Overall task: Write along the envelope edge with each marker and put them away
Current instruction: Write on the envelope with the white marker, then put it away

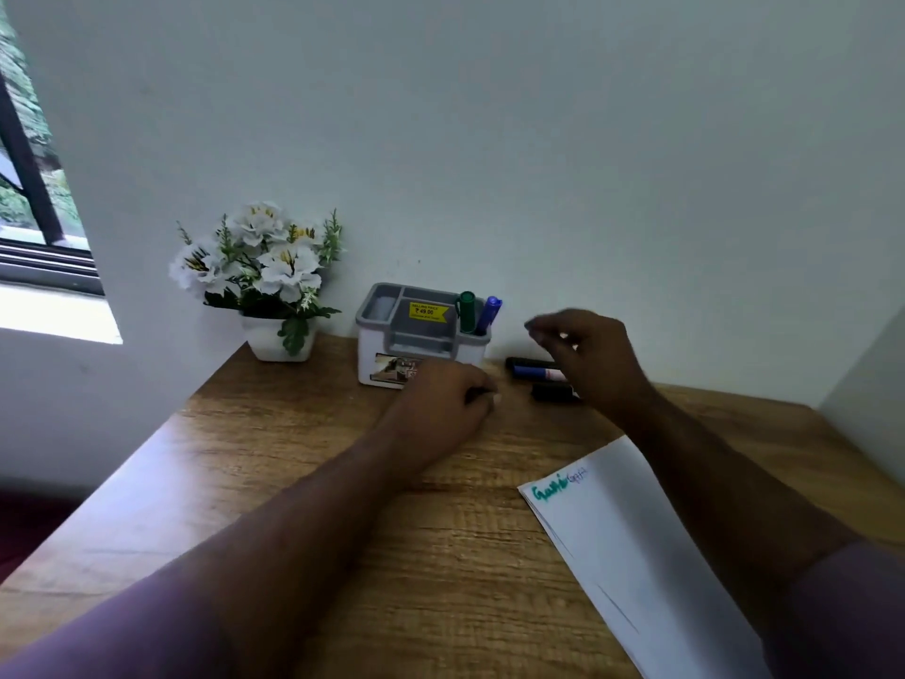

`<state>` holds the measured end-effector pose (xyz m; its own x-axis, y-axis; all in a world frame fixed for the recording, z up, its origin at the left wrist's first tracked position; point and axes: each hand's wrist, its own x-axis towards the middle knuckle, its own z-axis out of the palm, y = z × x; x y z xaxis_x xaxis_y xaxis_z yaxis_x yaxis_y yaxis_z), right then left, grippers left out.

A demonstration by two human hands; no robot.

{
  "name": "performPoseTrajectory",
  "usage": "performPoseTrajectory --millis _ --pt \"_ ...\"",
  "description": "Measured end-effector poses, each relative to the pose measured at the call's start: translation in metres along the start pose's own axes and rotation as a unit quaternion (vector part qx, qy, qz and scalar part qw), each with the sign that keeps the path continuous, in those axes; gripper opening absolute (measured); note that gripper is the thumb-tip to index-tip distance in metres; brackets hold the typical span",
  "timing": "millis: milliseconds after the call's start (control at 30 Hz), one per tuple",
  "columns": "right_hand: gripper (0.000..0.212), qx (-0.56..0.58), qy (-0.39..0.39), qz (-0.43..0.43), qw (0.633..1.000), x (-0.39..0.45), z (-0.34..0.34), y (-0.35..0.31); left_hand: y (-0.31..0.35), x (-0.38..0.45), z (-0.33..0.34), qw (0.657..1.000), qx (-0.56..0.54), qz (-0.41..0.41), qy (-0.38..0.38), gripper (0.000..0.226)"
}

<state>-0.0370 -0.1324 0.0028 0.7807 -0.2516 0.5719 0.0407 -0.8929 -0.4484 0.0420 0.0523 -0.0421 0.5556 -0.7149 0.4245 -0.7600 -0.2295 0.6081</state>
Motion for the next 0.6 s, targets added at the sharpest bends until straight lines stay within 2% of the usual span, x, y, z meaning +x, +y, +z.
performPoseTrajectory --millis 33,100,167,267,333,433,500,600 --pt "0.023 -0.059 -0.052 0.026 0.997 -0.003 -0.004 0.01 0.007 0.0 0.007 1.0 -0.003 0.005 -0.007 0.024" --pt "0.027 -0.175 -0.172 0.075 0.967 -0.01 -0.009 0.028 0.016 -0.001 0.019 1.0 -0.002 0.01 -0.028 0.024" --pt "0.032 -0.236 -0.229 0.091 0.94 -0.014 -0.011 0.037 0.018 -0.001 0.02 0.999 0.005 -0.001 -0.037 0.025" --pt "0.033 -0.22 -0.232 0.086 0.944 -0.015 -0.014 0.044 0.015 0.0 0.019 0.999 0.013 0.0 -0.04 0.024" --pt "0.034 -0.247 -0.243 0.057 0.936 -0.018 -0.016 0.047 0.017 -0.002 0.02 0.998 0.028 0.014 -0.053 0.025" --pt "0.033 -0.244 -0.182 -0.102 0.947 -0.028 -0.022 0.041 0.023 -0.003 0.023 1.0 0.014 0.013 -0.017 0.036" --pt "0.032 -0.206 -0.134 -0.204 0.948 -0.039 -0.028 0.027 0.028 -0.004 0.023 0.998 -0.057 -0.001 0.035 0.043" --pt "0.027 -0.189 -0.106 -0.249 0.944 -0.056 -0.035 0.013 0.036 -0.004 0.023 0.988 -0.144 -0.019 0.051 0.038"
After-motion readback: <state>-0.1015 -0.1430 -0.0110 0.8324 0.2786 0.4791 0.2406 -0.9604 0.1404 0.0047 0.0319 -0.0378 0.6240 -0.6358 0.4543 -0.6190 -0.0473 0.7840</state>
